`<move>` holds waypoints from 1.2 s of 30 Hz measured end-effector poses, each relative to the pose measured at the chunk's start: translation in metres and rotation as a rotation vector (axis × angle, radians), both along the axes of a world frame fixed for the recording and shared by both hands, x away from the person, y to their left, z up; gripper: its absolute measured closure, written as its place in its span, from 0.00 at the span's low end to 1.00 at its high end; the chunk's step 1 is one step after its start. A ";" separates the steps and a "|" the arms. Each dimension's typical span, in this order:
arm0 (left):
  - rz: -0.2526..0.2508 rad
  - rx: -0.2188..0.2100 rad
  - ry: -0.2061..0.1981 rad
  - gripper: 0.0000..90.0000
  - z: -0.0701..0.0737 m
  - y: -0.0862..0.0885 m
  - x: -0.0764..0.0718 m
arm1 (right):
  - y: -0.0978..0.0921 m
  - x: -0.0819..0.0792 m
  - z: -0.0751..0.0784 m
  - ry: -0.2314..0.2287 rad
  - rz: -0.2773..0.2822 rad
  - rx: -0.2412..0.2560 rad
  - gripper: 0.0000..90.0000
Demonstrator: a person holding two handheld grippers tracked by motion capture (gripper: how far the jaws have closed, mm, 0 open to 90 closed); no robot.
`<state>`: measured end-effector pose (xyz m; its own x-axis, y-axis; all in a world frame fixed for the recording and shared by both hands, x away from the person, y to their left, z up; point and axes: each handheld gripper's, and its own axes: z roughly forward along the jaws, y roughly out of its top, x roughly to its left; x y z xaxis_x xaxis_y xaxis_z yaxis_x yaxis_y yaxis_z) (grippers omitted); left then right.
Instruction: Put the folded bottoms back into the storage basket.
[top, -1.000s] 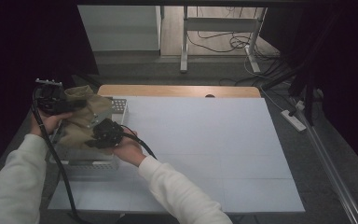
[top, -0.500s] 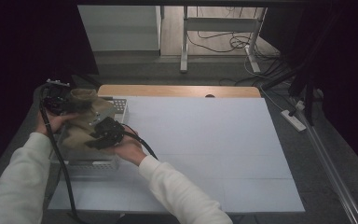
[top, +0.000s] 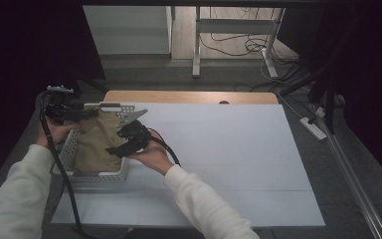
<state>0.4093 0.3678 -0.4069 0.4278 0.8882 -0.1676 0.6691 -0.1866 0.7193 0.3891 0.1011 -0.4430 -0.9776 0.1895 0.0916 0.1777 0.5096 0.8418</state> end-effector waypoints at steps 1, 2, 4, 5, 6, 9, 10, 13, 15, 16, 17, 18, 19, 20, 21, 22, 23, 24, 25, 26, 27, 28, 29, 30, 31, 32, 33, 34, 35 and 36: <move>-0.002 0.000 -0.001 0.26 0.000 -0.001 -0.001 | -0.004 0.000 0.000 -0.004 -0.003 0.002 0.31; -0.003 -0.001 -0.002 0.26 -0.001 -0.001 -0.002 | -0.007 0.000 0.000 -0.007 -0.002 0.001 0.31; -0.008 -0.013 -0.006 0.27 -0.001 -0.003 -0.006 | -0.015 0.000 0.001 -0.014 0.003 -0.002 0.31; -0.010 -0.014 -0.008 0.28 -0.002 -0.004 -0.007 | -0.019 0.000 0.002 -0.016 0.004 -0.003 0.31; -0.012 -0.013 -0.006 0.28 -0.002 -0.005 -0.010 | -0.023 -0.001 0.002 -0.016 -0.001 0.003 0.31; -0.022 -0.015 -0.007 0.29 -0.002 -0.011 -0.016 | -0.039 -0.002 0.003 -0.027 -0.007 0.007 0.31; -0.026 -0.015 -0.008 0.29 -0.002 -0.014 -0.018 | -0.044 -0.002 0.004 -0.029 -0.008 0.004 0.31; -0.039 -0.032 -0.017 0.30 0.000 -0.021 -0.025 | -0.061 -0.003 0.005 -0.033 -0.019 0.012 0.32; -0.049 -0.035 -0.025 0.30 0.000 -0.027 -0.030 | -0.074 -0.005 0.005 -0.035 -0.032 0.018 0.32; -0.056 -0.042 -0.031 0.30 0.001 -0.032 -0.033 | -0.079 -0.005 0.005 -0.035 -0.032 0.016 0.32; -0.061 -0.052 -0.033 0.30 0.000 -0.034 -0.034 | -0.087 -0.007 0.005 -0.036 -0.038 0.015 0.32; -0.070 -0.070 -0.035 0.30 0.000 -0.039 -0.037 | -0.091 -0.007 0.005 -0.039 -0.037 0.011 0.32; -0.075 -0.080 -0.037 0.30 0.000 -0.041 -0.038 | -0.099 -0.008 0.005 -0.040 -0.042 0.007 0.32; -0.080 -0.083 -0.038 0.30 -0.001 -0.045 -0.040 | -0.104 -0.008 0.005 -0.041 -0.045 0.009 0.32; -0.084 -0.081 -0.040 0.30 -0.002 -0.049 -0.042 | -0.111 -0.009 0.006 -0.042 -0.051 0.006 0.32; -0.087 -0.077 -0.041 0.30 -0.002 -0.053 -0.044 | -0.118 -0.010 0.006 -0.043 -0.057 0.008 0.32; -0.091 -0.072 -0.046 0.30 -0.003 -0.059 -0.046 | -0.125 -0.010 0.006 -0.043 -0.064 0.010 0.32; -0.095 -0.069 -0.049 0.30 -0.004 -0.063 -0.048 | -0.133 -0.011 0.007 -0.045 -0.072 0.008 0.32; -0.098 -0.068 -0.053 0.30 -0.005 -0.066 -0.050 | -0.140 -0.011 0.007 -0.048 -0.078 0.005 0.32; -0.104 -0.072 -0.059 0.30 -0.005 -0.071 -0.054 | -0.146 -0.011 0.007 -0.048 -0.082 0.003 0.32; -0.107 -0.075 -0.063 0.30 -0.006 -0.074 -0.056 | -0.155 -0.012 0.007 -0.048 -0.094 0.002 0.32; -0.110 -0.077 -0.066 0.30 -0.006 -0.077 -0.059 | -0.160 -0.012 0.007 -0.048 -0.100 0.003 0.32; -0.113 -0.078 -0.069 0.30 -0.007 -0.081 -0.061 | -0.167 -0.013 0.008 -0.049 -0.108 0.006 0.32; -0.116 -0.078 -0.072 0.30 -0.007 -0.085 -0.064 | -0.174 -0.014 0.008 -0.050 -0.116 0.008 0.32; -0.122 -0.074 -0.076 0.30 -0.008 -0.089 -0.067 | -0.180 -0.015 0.008 -0.050 -0.124 0.010 0.32; -0.122 -0.070 -0.076 0.30 -0.009 -0.092 -0.069 | -0.188 -0.016 0.008 -0.051 -0.134 0.011 0.32; -0.121 -0.068 -0.077 0.30 -0.009 -0.095 -0.071 | -0.193 -0.017 0.008 -0.052 -0.140 0.014 0.32; -0.123 -0.070 -0.079 0.30 -0.010 -0.098 -0.073 | -0.199 -0.018 0.009 -0.053 -0.146 0.015 0.32; -0.124 -0.075 -0.081 0.29 -0.011 -0.101 -0.075 | -0.205 -0.020 0.009 -0.058 -0.154 0.018 0.32; -0.123 -0.079 -0.082 0.29 -0.012 -0.104 -0.076 | -0.211 -0.021 0.009 -0.060 -0.160 0.016 0.32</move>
